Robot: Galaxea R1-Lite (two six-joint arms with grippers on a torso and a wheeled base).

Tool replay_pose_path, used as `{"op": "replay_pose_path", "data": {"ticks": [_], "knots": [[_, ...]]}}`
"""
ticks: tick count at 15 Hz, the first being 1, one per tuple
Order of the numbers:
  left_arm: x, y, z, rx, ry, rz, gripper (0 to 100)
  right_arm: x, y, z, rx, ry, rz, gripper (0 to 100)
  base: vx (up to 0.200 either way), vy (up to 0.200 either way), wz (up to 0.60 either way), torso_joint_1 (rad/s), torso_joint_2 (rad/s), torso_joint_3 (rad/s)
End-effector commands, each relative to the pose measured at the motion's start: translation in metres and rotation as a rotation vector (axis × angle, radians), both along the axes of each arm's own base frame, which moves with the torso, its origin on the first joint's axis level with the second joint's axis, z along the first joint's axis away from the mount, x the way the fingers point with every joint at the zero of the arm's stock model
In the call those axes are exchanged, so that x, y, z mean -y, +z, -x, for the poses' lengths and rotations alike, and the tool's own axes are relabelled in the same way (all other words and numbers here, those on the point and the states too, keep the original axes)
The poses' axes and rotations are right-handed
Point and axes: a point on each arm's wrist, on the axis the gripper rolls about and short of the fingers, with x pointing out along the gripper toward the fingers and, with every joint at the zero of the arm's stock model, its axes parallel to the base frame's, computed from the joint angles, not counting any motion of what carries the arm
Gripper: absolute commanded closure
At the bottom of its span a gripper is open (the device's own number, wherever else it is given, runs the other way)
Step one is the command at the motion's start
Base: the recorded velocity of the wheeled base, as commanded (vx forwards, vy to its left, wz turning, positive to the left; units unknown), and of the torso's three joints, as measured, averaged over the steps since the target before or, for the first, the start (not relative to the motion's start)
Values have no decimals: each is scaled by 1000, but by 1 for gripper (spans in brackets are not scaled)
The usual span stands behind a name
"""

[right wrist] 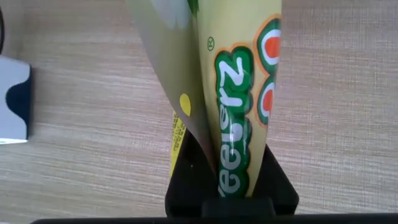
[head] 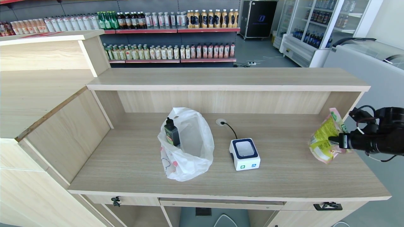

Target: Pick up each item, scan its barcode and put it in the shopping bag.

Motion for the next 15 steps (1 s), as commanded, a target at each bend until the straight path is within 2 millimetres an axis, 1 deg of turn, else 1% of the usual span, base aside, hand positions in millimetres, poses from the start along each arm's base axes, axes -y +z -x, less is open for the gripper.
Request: {"op": "replay_pose_path", "data": {"ticks": [1, 2, 3, 4, 5, 6, 7, 8, 9, 13, 14, 15], "knots": [[0, 0, 0, 0, 1, 0, 0, -23, 74, 48, 157, 72, -12, 100, 0, 0, 0, 0, 0, 0], [0, 0, 0, 0, 1, 0, 0, -42, 110, 86, 254, 175, -86, 100, 0, 0, 0, 0, 0, 0], [0, 0, 0, 0, 1, 0, 0, -55, 130, 111, 317, 261, -112, 100, 0, 0, 0, 0, 0, 0], [0, 0, 0, 0, 1, 0, 0, -67, 144, 130, 376, 372, -120, 100, 0, 0, 0, 0, 0, 0], [0, 0, 0, 0, 1, 0, 0, -74, 154, 143, 428, 471, -119, 100, 0, 0, 0, 0, 0, 0], [0, 0, 0, 0, 1, 0, 0, -79, 159, 150, 454, 526, -116, 100, 0, 0, 0, 0, 0, 0], [0, 0, 0, 0, 1, 0, 0, -89, 163, 159, 473, 607, -129, 100, 0, 0, 0, 0, 0, 0], [0, 0, 0, 0, 1, 0, 0, -91, 163, 161, 472, 626, -138, 100, 0, 0, 0, 0, 0, 0], [0, 0, 0, 0, 1, 0, 0, -105, 162, 176, 450, 731, -208, 100, 0, 0, 0, 0, 0, 0], [0, 0, 0, 0, 1, 0, 0, -153, 172, 197, 399, 976, -319, 100, 0, 0, 0, 0, 0, 0], [0, 0, 0, 0, 1, 0, 0, -166, 176, 211, 353, 1042, -375, 100, 0, 0, 0, 0, 0, 0], [0, 0, 0, 0, 1, 0, 0, -175, 178, 222, 323, 1097, -407, 100, 0, 0, 0, 0, 0, 0]]}}
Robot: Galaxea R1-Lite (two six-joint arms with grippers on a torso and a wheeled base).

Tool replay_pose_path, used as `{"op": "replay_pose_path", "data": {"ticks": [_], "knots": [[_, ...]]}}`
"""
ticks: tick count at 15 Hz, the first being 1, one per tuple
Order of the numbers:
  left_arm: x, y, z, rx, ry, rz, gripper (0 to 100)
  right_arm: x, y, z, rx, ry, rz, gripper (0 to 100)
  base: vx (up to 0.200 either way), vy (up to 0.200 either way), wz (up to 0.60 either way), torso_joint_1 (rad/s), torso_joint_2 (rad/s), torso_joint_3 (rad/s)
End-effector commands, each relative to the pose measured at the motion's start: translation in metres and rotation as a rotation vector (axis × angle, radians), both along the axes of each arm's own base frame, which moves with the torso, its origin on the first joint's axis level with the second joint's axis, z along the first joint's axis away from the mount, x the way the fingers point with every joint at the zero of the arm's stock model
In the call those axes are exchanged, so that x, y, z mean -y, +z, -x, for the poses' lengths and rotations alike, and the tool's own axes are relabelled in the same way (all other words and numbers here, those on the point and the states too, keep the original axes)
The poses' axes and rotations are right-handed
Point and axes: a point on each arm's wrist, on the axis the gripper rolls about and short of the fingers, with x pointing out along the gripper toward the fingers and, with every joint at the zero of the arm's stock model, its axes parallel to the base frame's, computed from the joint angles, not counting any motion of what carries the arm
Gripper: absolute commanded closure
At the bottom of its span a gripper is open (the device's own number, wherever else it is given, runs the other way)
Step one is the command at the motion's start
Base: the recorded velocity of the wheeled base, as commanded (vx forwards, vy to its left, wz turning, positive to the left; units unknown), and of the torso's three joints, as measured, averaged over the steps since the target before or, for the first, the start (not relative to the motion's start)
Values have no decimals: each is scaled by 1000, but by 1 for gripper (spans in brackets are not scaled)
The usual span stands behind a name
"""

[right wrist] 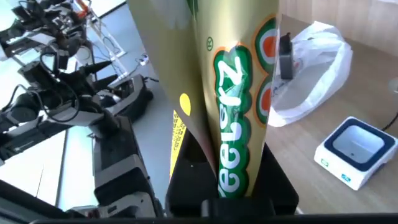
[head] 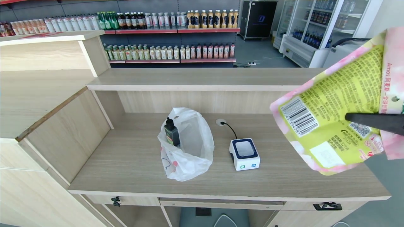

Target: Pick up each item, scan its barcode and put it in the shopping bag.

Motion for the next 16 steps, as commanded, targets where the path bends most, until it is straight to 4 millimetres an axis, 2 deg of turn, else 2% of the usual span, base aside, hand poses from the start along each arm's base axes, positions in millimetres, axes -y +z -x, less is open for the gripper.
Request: {"op": "replay_pose_path", "data": {"ticks": [1, 4, 7, 8, 10, 16], "knots": [[0, 0, 0, 0, 1, 0, 0, -22, 13, 36, 12, 149, -15, 100, 0, 0, 0, 0, 0, 0], [0, 0, 0, 0, 1, 0, 0, -29, 21, 44, 33, 204, -20, 100, 0, 0, 0, 0, 0, 0], [0, 0, 0, 0, 1, 0, 0, -25, 25, 51, 51, 186, -24, 100, 0, 0, 0, 0, 0, 0], [0, 0, 0, 0, -1, 0, 0, -21, 28, 66, 29, 175, -32, 100, 0, 0, 0, 0, 0, 0], [0, 0, 0, 0, 1, 0, 0, -18, 31, 83, 46, 176, -36, 100, 0, 0, 0, 0, 0, 0], [0, 0, 0, 0, 1, 0, 0, -17, 27, 91, 67, 150, -30, 100, 0, 0, 0, 0, 0, 0]]}}
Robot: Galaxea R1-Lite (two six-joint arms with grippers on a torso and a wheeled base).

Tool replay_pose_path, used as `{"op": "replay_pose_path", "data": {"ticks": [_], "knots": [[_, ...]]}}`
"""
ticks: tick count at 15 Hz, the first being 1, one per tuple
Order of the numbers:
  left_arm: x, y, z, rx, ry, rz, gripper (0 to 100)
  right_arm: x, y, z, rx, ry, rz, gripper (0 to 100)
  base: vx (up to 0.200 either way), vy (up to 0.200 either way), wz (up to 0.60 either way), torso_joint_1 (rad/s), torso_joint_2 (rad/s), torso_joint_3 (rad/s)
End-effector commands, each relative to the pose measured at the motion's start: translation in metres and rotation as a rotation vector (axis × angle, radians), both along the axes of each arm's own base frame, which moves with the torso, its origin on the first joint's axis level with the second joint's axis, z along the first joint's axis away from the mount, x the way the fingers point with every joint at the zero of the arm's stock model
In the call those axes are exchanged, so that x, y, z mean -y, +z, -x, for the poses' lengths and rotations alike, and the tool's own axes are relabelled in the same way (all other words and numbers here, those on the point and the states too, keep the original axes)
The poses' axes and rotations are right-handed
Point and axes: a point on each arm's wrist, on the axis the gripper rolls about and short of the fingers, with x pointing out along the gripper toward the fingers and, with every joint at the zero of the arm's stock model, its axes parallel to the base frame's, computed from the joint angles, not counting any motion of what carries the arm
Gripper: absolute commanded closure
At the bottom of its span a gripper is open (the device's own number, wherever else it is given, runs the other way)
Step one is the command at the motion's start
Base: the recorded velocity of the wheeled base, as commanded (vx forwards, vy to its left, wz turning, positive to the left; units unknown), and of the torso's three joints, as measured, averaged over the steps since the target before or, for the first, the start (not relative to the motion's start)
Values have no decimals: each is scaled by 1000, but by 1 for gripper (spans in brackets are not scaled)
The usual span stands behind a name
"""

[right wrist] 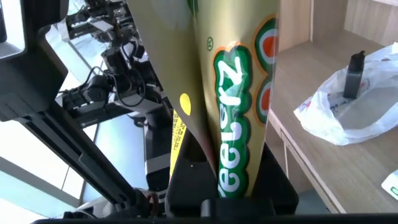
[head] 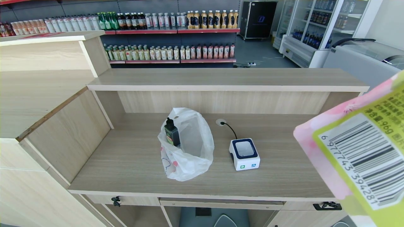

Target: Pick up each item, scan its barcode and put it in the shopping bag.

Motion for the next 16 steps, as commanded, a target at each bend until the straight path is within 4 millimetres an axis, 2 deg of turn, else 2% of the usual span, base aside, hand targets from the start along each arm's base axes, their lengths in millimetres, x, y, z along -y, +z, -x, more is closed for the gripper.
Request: {"op": "replay_pose_path", "data": {"ticks": [1, 7, 16], "knots": [[0, 0, 0, 0, 1, 0, 0, 1, -2, 5, 7, 2, -1, 100, 0, 0, 0, 0, 0, 0], [0, 0, 0, 0, 1, 0, 0, 0, -1, 3, 16, -18, 2, 100, 0, 0, 0, 0, 0, 0], [0, 0, 0, 0, 1, 0, 0, -6, -1, -3, 26, 42, 9, 100, 0, 0, 0, 0, 0, 0]]}}
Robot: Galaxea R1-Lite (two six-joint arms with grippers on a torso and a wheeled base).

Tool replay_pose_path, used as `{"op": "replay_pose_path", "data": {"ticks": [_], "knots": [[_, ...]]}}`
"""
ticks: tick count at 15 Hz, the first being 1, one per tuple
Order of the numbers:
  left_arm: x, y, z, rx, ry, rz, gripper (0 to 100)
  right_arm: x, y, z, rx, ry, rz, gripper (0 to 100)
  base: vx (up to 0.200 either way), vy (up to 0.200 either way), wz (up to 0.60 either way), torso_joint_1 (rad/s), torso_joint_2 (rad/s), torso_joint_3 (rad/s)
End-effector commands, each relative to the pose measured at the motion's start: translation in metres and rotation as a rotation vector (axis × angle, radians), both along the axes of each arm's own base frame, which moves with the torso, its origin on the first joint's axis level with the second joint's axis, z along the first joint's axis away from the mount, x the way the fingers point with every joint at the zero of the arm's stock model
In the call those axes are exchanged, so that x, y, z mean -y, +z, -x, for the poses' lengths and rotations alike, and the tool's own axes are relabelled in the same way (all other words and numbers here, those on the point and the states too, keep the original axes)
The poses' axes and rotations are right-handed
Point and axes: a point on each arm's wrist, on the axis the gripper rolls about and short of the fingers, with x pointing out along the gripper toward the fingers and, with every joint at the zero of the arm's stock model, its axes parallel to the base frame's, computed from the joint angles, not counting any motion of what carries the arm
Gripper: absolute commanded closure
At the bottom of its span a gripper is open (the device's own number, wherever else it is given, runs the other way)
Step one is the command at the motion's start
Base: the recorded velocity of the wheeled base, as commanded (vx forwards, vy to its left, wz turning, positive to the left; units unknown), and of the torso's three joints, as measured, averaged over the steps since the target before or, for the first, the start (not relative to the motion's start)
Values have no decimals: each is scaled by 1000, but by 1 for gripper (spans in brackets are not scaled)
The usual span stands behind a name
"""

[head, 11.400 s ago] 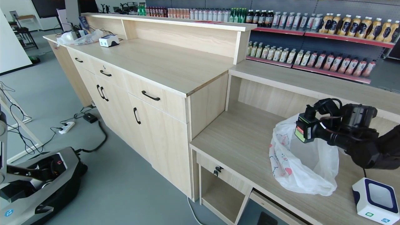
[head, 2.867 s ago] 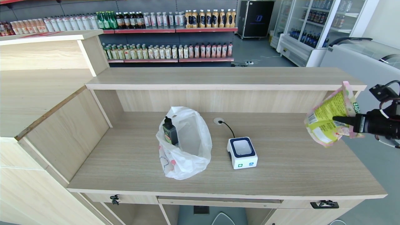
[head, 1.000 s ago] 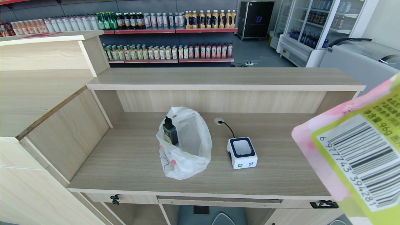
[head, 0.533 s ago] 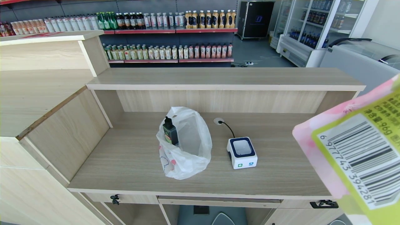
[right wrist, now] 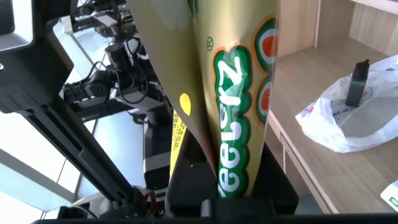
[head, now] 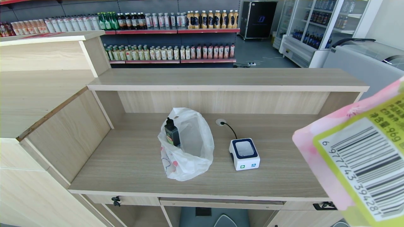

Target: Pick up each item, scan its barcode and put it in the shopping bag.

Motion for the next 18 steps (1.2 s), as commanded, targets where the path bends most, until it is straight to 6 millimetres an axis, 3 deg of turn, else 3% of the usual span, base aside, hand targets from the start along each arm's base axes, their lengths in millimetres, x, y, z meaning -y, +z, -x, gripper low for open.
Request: {"op": "replay_pose_path", "data": {"ticks": [1, 13, 14, 16, 18], "knots": [[0, 0, 0, 0, 1, 0, 0, -4, -3, -6, -16, 22, 8, 100, 0, 0, 0, 0, 0, 0], [0, 0, 0, 0, 1, 0, 0, -7, -5, -16, -11, 14, 22, 100, 0, 0, 0, 0, 0, 0], [0, 0, 0, 0, 0, 0, 0, -7, -6, -20, -16, -26, 26, 100, 0, 0, 0, 0, 0, 0], [0, 0, 0, 0, 1, 0, 0, 2, -10, -36, 10, -319, 67, 100, 0, 0, 0, 0, 0, 0], [0, 0, 0, 0, 1, 0, 0, 29, -23, -56, 168, -574, 221, 100, 0, 0, 0, 0, 0, 0]]}}
